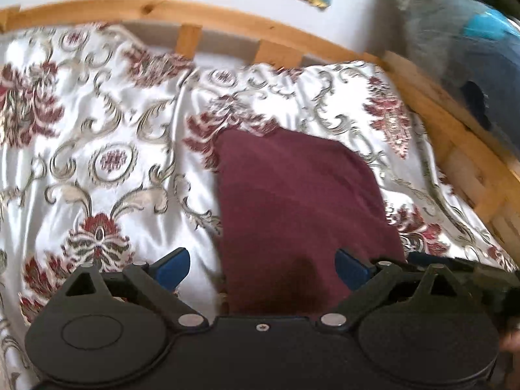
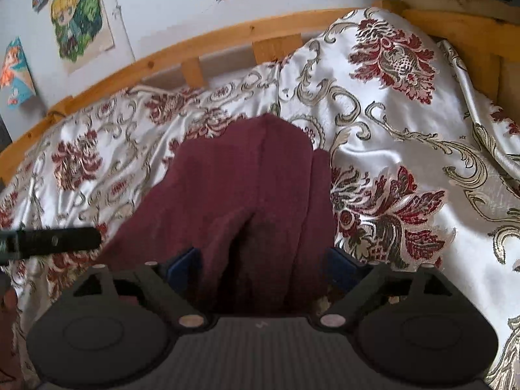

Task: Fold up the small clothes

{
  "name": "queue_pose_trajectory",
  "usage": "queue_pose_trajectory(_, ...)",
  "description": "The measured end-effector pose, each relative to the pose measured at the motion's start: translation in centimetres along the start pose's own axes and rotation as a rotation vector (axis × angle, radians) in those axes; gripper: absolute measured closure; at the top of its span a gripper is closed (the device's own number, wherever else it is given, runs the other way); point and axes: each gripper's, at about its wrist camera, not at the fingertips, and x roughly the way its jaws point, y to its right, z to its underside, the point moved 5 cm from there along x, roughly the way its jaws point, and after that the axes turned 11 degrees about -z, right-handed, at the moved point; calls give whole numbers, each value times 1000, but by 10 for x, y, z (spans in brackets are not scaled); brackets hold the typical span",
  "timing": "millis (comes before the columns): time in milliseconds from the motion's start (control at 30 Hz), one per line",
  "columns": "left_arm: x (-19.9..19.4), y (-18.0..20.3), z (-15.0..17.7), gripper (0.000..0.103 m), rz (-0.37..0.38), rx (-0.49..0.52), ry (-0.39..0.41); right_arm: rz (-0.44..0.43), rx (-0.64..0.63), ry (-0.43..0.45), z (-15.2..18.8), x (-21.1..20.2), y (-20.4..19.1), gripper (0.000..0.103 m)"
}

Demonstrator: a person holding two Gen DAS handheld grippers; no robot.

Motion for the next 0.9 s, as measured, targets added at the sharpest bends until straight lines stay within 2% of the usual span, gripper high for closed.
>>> queue_pose_trajectory(133, 19, 0, 8, 6, -40, 16, -67, -12, 47, -33, 5, 6, 10, 7)
queue_pose_trajectory(200, 22, -2, 14, 2, -41, 6, -77, -13, 64, -45, 8, 7, 14, 4)
queue_pose_trajectory(333, 28, -8, 23, 1, -33, -29, -116, -2, 60, -46, 7, 5, 17, 0)
queue_pose_trajectory(567, 31, -10, 29, 1, -26, -47, -137, -5, 66, 109, -5, -5, 18, 0)
queue_pose_trajectory(733, 31, -9, 29, 1, -31, -45, -133, 33, 111, 212, -11, -4, 30, 0)
queue_pose_trajectory(900, 31, -9, 31, 1, -29, -51, -124, 7, 150, 316, -20, 6, 42, 1)
